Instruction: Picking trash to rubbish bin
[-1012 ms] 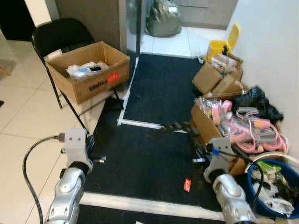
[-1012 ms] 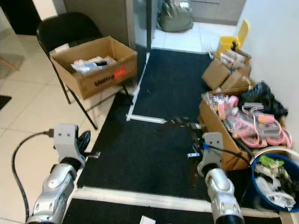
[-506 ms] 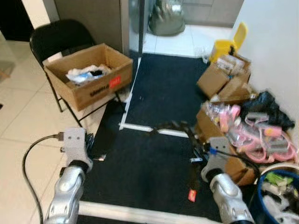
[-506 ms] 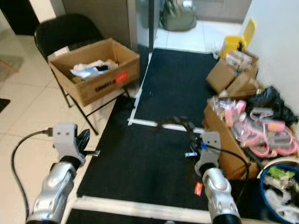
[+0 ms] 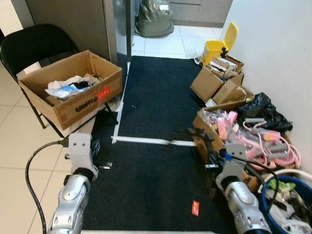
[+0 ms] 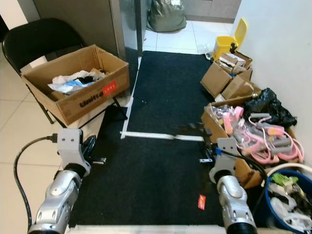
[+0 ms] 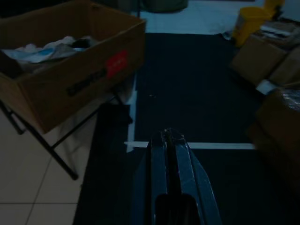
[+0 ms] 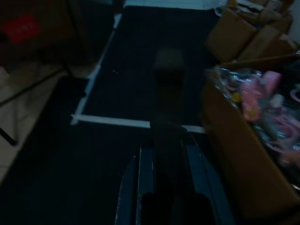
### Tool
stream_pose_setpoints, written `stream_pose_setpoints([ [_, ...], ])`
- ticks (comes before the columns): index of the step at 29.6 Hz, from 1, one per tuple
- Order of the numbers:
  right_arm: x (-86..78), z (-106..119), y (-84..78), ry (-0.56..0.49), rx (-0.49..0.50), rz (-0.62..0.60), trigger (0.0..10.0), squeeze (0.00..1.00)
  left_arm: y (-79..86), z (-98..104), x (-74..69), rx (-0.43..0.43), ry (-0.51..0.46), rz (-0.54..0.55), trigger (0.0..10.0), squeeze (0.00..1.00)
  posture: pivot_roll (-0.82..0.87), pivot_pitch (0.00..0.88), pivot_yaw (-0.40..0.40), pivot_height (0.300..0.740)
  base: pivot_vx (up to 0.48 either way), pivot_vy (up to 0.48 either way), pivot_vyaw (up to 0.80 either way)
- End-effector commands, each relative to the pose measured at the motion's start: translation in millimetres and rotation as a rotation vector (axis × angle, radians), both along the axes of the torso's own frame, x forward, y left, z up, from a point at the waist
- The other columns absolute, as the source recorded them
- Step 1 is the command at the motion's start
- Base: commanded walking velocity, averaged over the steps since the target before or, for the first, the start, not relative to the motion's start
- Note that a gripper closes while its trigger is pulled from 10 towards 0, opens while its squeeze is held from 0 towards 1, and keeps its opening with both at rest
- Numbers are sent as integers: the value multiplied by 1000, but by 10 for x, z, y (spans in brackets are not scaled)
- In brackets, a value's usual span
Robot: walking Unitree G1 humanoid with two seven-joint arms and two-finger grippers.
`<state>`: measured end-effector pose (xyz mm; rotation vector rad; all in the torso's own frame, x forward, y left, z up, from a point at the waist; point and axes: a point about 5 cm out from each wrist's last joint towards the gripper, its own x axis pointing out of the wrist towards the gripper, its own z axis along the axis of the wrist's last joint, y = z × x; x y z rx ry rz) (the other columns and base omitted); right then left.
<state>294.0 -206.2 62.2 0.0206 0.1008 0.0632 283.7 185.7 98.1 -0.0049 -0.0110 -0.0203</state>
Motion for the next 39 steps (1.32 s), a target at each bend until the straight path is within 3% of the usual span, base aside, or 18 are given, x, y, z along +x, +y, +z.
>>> stream_pose_setpoints([
  [1,-33,-61,27,24,0,6,10000,0,36,-28,-31,3,13,10,10000,0,27,139,-15,740,322,0,0],
  [32,-5,-48,16,17,-14,-14,10000,0,48,6,4,14,6,1,10000,0,31,138,-11,740,326,0,0],
  [39,97,183,38,-86,38,-30,10000,0,56,48,28,16,-5,0,10000,0,32,136,-10,740,326,0,0],
])
